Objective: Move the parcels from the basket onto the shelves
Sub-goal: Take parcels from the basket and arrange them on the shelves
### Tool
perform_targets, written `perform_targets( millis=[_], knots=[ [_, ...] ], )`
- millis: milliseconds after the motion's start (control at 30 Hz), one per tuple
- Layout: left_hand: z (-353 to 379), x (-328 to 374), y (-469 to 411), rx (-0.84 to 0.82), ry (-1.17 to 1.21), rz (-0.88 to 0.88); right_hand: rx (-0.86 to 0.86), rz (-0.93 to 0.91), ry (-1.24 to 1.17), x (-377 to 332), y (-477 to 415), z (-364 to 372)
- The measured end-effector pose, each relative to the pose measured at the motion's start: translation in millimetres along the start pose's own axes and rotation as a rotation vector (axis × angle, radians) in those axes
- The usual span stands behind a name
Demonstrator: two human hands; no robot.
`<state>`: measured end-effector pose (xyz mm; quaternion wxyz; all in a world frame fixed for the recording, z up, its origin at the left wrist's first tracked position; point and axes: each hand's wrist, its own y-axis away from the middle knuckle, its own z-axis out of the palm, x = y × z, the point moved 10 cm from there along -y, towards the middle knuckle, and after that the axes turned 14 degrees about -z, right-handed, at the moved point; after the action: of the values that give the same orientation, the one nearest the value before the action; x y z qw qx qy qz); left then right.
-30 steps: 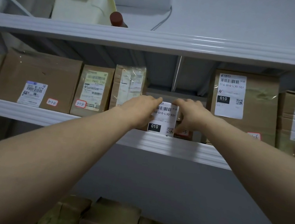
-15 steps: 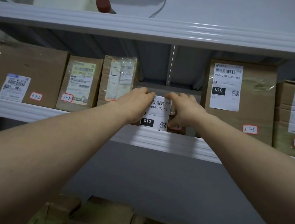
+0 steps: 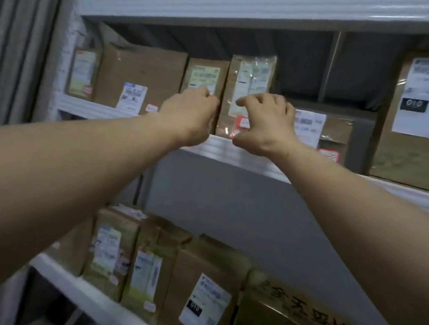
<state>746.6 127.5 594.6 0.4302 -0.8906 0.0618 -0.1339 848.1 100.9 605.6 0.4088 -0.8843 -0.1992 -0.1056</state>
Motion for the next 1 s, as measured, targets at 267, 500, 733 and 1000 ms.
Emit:
perform_targets(
  millis=[267,500,733,1000],
  knots=[
    [40.6,-186.5,92.0,-0.291,-0.290,-0.349,-0.187,-0.268,-0.300,-170.8,2.7,111.8],
    [56.2,-351.5,214.1,-0.482,-0.388,-0.609,-0.381,-0.396,-0.499,-337.3,25.2,195.5],
    [46.5,-548.3,338.3,-0.632,-0.453,-0.877,-0.599,-0.574,-0.645,-540.3,35.6,267.0],
    [38.5,-714.5,469.1,-0.768,-0.465,-1.165,-0.830,-0.697,-0.769,-741.7,58.4,344.4]
  ],
)
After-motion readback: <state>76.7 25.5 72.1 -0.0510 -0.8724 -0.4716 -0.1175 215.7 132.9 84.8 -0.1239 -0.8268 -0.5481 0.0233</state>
